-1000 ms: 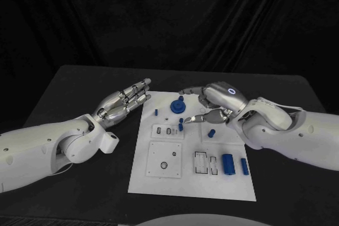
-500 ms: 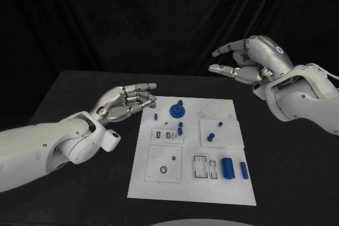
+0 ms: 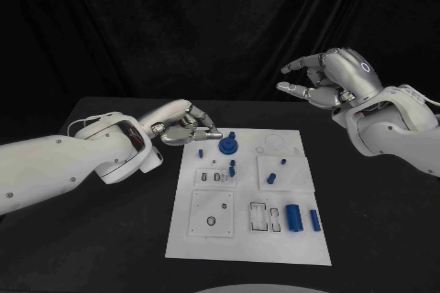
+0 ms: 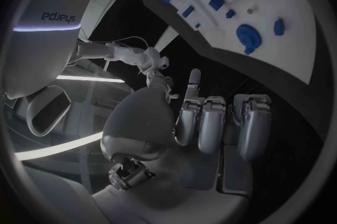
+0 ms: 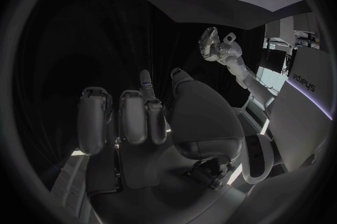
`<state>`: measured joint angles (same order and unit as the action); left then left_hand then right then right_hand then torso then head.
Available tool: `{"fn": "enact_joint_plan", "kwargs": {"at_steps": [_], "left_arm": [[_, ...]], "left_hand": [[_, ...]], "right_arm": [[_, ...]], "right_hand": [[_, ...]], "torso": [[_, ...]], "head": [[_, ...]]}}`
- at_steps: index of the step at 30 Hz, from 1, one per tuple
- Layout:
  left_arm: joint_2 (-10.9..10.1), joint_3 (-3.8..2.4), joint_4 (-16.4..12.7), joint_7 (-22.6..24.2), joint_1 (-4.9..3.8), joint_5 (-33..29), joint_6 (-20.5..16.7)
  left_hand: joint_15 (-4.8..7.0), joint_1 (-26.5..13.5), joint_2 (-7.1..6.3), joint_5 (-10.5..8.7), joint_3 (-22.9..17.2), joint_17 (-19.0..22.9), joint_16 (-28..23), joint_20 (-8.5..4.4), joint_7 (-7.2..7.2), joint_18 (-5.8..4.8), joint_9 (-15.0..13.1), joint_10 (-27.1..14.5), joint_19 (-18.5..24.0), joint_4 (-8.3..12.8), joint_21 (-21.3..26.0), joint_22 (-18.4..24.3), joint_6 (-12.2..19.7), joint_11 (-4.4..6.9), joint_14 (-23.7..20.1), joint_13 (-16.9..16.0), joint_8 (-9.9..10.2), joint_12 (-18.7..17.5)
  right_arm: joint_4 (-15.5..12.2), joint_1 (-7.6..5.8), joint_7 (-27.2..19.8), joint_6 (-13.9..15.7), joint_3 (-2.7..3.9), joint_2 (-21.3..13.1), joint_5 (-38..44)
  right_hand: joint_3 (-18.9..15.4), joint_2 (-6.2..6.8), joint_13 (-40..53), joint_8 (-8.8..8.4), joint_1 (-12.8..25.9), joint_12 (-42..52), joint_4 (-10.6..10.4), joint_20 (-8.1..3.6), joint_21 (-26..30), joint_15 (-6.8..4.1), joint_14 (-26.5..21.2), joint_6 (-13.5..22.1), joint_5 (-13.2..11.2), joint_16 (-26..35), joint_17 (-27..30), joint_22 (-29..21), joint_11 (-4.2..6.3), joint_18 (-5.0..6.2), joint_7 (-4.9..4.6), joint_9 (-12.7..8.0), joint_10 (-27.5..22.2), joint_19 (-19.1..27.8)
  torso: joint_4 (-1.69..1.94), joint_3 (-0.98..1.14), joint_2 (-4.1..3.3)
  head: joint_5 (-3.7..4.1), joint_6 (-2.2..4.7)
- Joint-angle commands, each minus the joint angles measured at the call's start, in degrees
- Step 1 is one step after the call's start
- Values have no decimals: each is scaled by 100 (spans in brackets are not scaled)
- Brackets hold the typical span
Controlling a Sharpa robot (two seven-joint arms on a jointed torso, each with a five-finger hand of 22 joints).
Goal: Assemble the parts on the task board
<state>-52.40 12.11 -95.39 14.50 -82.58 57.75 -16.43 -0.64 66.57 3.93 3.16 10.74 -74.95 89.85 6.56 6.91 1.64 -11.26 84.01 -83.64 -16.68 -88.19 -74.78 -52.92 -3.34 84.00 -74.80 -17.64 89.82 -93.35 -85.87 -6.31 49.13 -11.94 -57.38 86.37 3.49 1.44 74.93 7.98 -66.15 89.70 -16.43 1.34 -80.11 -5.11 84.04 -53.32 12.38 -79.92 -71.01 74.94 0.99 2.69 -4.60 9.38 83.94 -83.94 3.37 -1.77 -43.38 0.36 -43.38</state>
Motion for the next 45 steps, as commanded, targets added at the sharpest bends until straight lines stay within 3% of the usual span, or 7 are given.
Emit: {"fn": "enact_joint_plan", "kwargs": {"at_steps": [1,12,23,37,40,43,45], "left_arm": [[169,-1,133,-1824,-47,771,1481],[884,1,500,-3175,-60,853,2305],[1254,2,653,-3421,-25,861,2274],[1306,3,615,-3436,67,862,2309],[1314,4,614,-3436,115,862,2304],[1334,4,622,-3436,166,862,2297],[1342,4,627,-3435,192,862,2268]], "left_hand": [[-43,-426,132,54,48,-1505,15,48,1,-112,-191,599,-429,-5,-116,-1313,-157,-5,600,-1520,-162,18],[179,-864,310,1170,257,-1505,15,-119,-282,-108,-1414,599,-419,3,-117,-1325,-451,243,600,-1520,-989,18],[298,-603,301,1345,138,-1505,15,-230,-409,-99,-1991,599,-385,41,-100,-1296,-527,367,600,-1520,-1180,18],[-11,-379,253,1271,-96,-1505,15,28,4,-79,-1162,599,-304,79,-53,-1234,-112,12,600,-1520,525,18],[146,-241,194,1192,-214,-1505,15,-74,-261,-72,-1760,599,-290,158,-43,-1231,-727,216,600,-1520,-47,18],[321,-308,124,1127,-330,-1505,15,-259,-419,-78,-4205,599,-310,84,-41,-1257,162,390,600,-1520,-1793,18],[325,-332,107,1096,-333,-1505,15,-268,-420,-80,-4386,599,-318,63,-43,-1265,231,390,600,-1520,-1867,18]], "right_arm": [[27,72,375,-101,3,-3,501],[81,358,635,-243,3,19,587],[-5,442,887,-373,3,-33,595],[44,596,920,-479,3,-40,596],[58,607,912,-492,3,-21,596],[56,637,896,-525,3,2,596],[46,666,887,-546,3,6,596]], "right_hand": [[18,-4,1435,-20,-47,13,-9,36,-17,52,294,-18,42,-20,7,1209,-43,-44,-13,9,578,-279],[38,-90,1451,-14,-155,17,5,63,-5,88,290,-107,357,-20,31,1204,-81,-42,-26,46,584,-274],[56,-175,1459,-4,-150,19,-12,78,1,106,286,-157,417,-14,51,1202,-108,-41,-30,61,587,-273],[61,-191,1432,-4,-159,12,-6,82,26,108,276,-167,443,15,108,1194,-119,-35,-31,64,577,-264],[61,-191,1439,-5,-161,14,-5,83,32,109,276,-167,446,15,109,1192,-121,-33,-31,65,580,-262],[67,-198,1455,17,-192,18,10,93,25,123,276,-228,516,11,105,1194,-135,-35,-41,82,586,-265],[71,-200,1454,25,-216,17,15,99,21,126,276,-259,587,9,107,1195,-143,-36,-44,93,586,-267]], "torso": [[-63,111,82],[-182,402,267],[-351,495,369],[-426,608,425],[-424,617,429],[-415,622,434],[-422,629,437]], "head": [[-56,-130],[-45,-559],[-204,-662],[-296,-662],[-303,-662],[-299,-662],[-323,-662]]}}
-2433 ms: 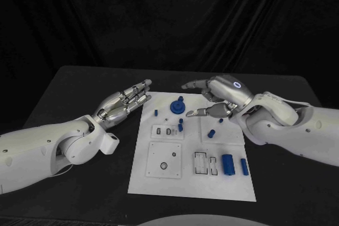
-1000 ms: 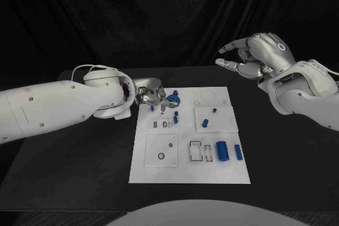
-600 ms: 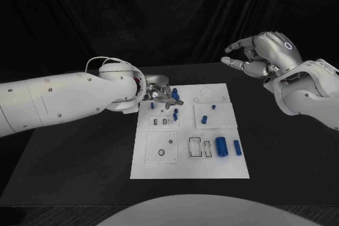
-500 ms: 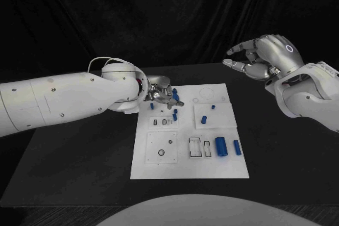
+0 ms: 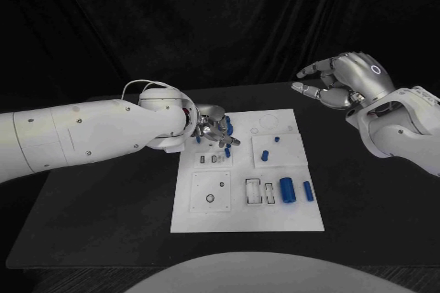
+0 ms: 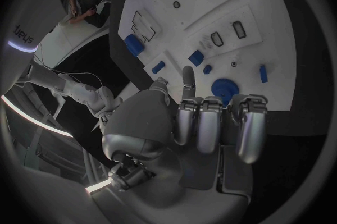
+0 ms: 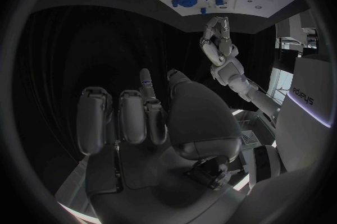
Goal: Assemble the parts on the task board
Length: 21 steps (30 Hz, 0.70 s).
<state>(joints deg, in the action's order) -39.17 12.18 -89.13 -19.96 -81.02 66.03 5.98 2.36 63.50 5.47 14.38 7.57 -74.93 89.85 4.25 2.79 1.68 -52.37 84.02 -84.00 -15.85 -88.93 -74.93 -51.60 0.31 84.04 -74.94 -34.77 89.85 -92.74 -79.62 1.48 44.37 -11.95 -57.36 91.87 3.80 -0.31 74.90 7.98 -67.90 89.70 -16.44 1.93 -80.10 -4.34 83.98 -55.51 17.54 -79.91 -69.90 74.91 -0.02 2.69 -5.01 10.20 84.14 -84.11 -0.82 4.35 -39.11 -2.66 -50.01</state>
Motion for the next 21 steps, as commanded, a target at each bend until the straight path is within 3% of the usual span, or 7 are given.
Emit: {"fn": "enact_joint_plan", "kwargs": {"at_steps": [1,4,8,11,14,18,21], "left_arm": [[17,-3,2,12,43,34,19],[-14,-3,-7,15,68,34,-44],[-82,-2,-32,28,92,34,-180],[-155,-2,-75,31,105,34,-291],[-211,-1,-96,23,113,34,-329],[-239,-1,-75,11,136,34,-301],[-199,-1,-15,2,165,34,-265]], "left_hand": [[26,-28,-44,-27,-17,-1507,15,-37,-10,-86,-278,598,-292,-23,27,-1258,97,25,596,-1506,-153,15],[38,-66,-26,-37,-32,-1507,15,-46,-24,-88,-227,598,-302,-44,25,-1267,30,37,596,-1506,19,15],[50,-115,-50,-91,-77,-1507,15,-70,-17,-92,293,598,-319,-37,25,-1285,-411,43,596,-1506,884,15],[28,-110,-70,-128,-95,-1507,15,-48,14,-95,570,598,-332,-33,23,-1297,-574,17,596,-1506,1282,15],[70,-68,-104,-117,-119,-1507,15,-67,-88,-102,430,598,-363,-9,10,-1322,-958,82,596,-1506,1151,15],[135,-91,-110,-110,-142,-1507,15,-131,-155,-102,60,598,-367,-27,12,-1327,-1009,149,596,-1506,981,15],[140,-94,-105,-104,-148,-1507,15,-137,-153,-97,34,598,-349,-30,22,-1314,-979,152,596,-1506,996,15]], "right_arm": [[-19,51,105,-75,5,4,46],[-29,93,89,-104,5,-4,46],[-17,144,65,-116,5,-15,46],[-13,176,55,-126,5,-35,46],[-20,199,49,-150,5,-54,46],[-41,224,40,-180,5,-58,46],[-41,232,33,-190,5,-49,46]], "right_hand": [[41,-25,1456,24,-49,17,18,41,20,49,281,-44,88,12,4,1198,-43,-35,-2,12,566,-250],[48,-24,1460,20,-80,18,26,44,22,49,280,-53,150,11,6,1198,-47,-34,-4,18,567,-250],[65,-20,1479,47,-143,23,39,50,14,56,284,-140,287,-2,-7,1200,-52,-35,-11,45,574,-252],[67,-19,1479,49,-149,23,39,51,16,57,284,-149,301,-1,-3,1199,-53,-35,-10,48,574,-251],[69,-17,1477,53,-159,22,38,52,17,59,283,-167,328,0,1,1199,-53,-34,-11,54,574,-251],[84,-7,1481,47,-204,23,41,57,19,63,282,-196,466,-3,7,1198,-57,-33,-14,70,575,-250],[86,-5,1474,45,-209,22,41,58,21,63,281,-198,477,-1,11,1197,-57,-33,-14,71,573,-250]], "torso": [[-3,24,12],[8,38,9],[3,41,19],[-3,51,22],[7,58,27],[-2,54,42],[2,60,49]], "head": [[-25,1],[-47,1],[-70,1],[-79,1],[-74,1],[-85,1],[-70,1]]}}
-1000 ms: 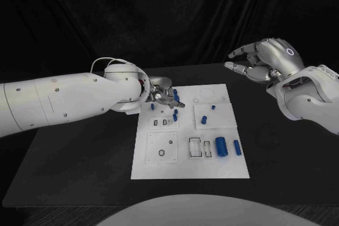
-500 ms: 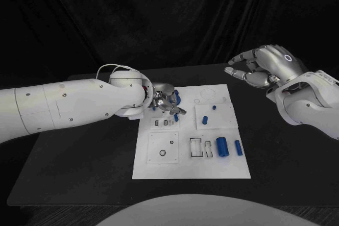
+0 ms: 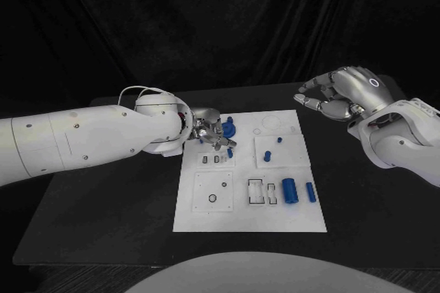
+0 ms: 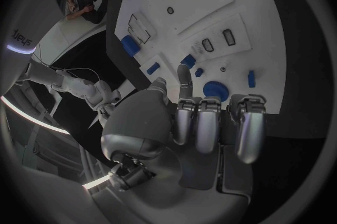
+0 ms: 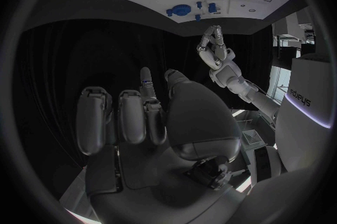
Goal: Assemble the parts on the task board
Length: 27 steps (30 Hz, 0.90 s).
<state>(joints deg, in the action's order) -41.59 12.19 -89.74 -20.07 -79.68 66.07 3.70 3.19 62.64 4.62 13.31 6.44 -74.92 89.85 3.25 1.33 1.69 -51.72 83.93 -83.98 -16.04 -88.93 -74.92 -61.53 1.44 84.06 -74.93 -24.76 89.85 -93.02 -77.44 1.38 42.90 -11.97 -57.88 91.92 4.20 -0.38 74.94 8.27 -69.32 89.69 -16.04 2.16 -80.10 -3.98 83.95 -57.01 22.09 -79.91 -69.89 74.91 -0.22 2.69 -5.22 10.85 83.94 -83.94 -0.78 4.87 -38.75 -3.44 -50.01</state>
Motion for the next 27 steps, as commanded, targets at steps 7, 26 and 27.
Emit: {"fn": "enact_joint_plan", "kwargs": {"at_steps": [7,26,27], "left_arm": [[215,-2,265,-21,160,29,-9],[429,-3,597,-63,299,29,-174],[438,-3,605,-63,300,29,-171]], "left_hand": [[30,-14,4,-105,-103,-1508,15,-27,73,-87,230,607,-310,-1,53,-1284,102,-12,594,-1507,526,15],[6,11,16,-230,-186,-1508,15,3,106,-68,606,607,-258,80,101,-1238,-108,-41,594,-1507,1017,15],[7,5,19,-239,-187,-1508,15,3,106,-67,615,607,-258,77,102,-1238,-116,-40,594,-1507,1028,15]], "right_arm": [[-7,23,25,-51,6,27,41],[-52,27,15,-112,7,34,41],[-51,27,14,-113,7,37,41]], "right_hand": [[54,-6,1478,13,-65,23,-19,37,19,28,284,-69,114,-3,15,1198,-35,-34,6,17,596,-268],[56,-9,1478,13,-64,24,-24,37,26,28,284,-76,133,-2,18,1196,-35,-32,6,19,596,-265],[56,-9,1478,13,-64,24,-24,37,26,28,284,-76,133,-2,18,1196,-35,-32,6,19,596,-265]], "torso": [[2,7,-4],[-10,0,-5],[-7,5,-8]], "head": [[17,1],[37,1],[41,1]]}}
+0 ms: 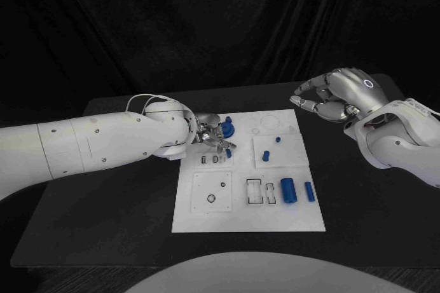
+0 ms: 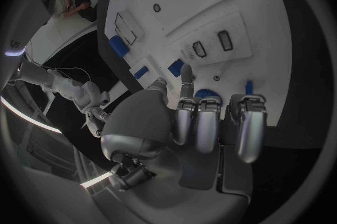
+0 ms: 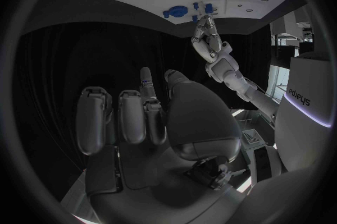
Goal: Assemble the parts on the task board
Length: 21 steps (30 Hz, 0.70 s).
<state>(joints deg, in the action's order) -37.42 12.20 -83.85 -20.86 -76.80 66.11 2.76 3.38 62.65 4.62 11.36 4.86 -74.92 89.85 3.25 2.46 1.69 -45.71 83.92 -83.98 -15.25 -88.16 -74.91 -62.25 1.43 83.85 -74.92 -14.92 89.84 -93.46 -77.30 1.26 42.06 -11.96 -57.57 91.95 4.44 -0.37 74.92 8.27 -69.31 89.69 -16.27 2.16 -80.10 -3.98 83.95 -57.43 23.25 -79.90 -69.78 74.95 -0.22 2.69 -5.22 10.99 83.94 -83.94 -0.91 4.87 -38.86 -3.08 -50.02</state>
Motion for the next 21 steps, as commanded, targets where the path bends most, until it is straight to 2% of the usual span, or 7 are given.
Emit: {"fn": "enact_joint_plan", "kwargs": {"at_steps": [1,3,6,10,12,14,21], "left_arm": [[30,-4,26,17,13,25,-74],[44,-4,44,18,14,25,-71],[65,-4,83,15,23,25,-68],[87,-4,119,11,35,25,-74],[104,-4,137,7,39,25,-56],[123,-4,152,4,42,25,-33],[167,-4,184,-5,50,25,66]], "left_hand": [[-13,4,18,-44,-29,-1508,15,2,-6,-68,14,608,-258,-2,24,-1239,-44,-39,615,-1508,44,16],[-12,1,21,-48,-30,-1508,15,2,-5,-63,22,608,-244,-4,33,-1228,-47,-39,615,-1508,55,16],[-13,8,35,-28,-48,-1508,15,2,-2,-60,53,608,-232,4,43,-1218,-49,-41,615,-1508,100,16],[-13,15,37,-22,-54,-1508,15,2,-2,-59,61,608,-229,10,46,-1215,-55,-41,615,-1508,110,16],[-13,26,41,-12,-65,-1508,15,2,-5,-59,71,608,-230,20,46,-1216,-73,-40,615,-1508,122,16],[-9,28,42,-16,-75,-1508,15,1,-17,-51,77,608,-205,31,65,-1195,-137,-33,615,-1508,123,16],[3,23,43,-64,-90,-1508,15,-8,-43,-44,63,608,-185,47,83,-1178,-247,-15,615,-1508,112,16]], "right_arm": [[-6,12,26,-32,6,7,38],[-4,12,30,-38,6,7,38],[2,12,38,-52,6,6,38],[4,12,40,-60,6,1,36],[7,12,29,-63,6,3,16],[7,12,18,-65,6,7,-5],[7,12,-2,-74,6,21,-34]], "right_hand": [[33,-10,1480,14,-65,24,0,37,26,29,284,-35,17,-2,7,1192,-36,-32,6,6,596,-265],[34,-12,1474,13,-64,22,-2,37,34,28,282,-37,27,3,17,1189,-37,-30,6,7,593,-263],[34,-12,1474,13,-64,22,-2,37,34,28,282,-37,27,3,17,1189,-37,-30,6,7,593,-263],[34,-12,1474,13,-64,22,-2,37,34,28,282,-37,27,3,17,1189,-37,-30,6,7,593,-263],[36,-14,1464,12,-63,19,-4,37,50,28,281,-39,34,5,23,1184,-37,-26,6,9,589,-257],[36,-14,1455,12,-63,17,-4,37,61,28,278,-40,34,13,39,1181,-38,-24,5,9,586,-253],[36,-14,1447,13,-62,15,-6,37,68,28,276,-44,37,18,48,1179,-39,-22,4,10,583,-251]], "torso": [[7,5,1],[14,12,-3],[26,2,-9],[20,4,-7],[8,17,0],[1,21,2],[10,21,6]], "head": [[9,2],[23,2],[33,2],[41,2],[32,2],[24,2],[38,2]]}}
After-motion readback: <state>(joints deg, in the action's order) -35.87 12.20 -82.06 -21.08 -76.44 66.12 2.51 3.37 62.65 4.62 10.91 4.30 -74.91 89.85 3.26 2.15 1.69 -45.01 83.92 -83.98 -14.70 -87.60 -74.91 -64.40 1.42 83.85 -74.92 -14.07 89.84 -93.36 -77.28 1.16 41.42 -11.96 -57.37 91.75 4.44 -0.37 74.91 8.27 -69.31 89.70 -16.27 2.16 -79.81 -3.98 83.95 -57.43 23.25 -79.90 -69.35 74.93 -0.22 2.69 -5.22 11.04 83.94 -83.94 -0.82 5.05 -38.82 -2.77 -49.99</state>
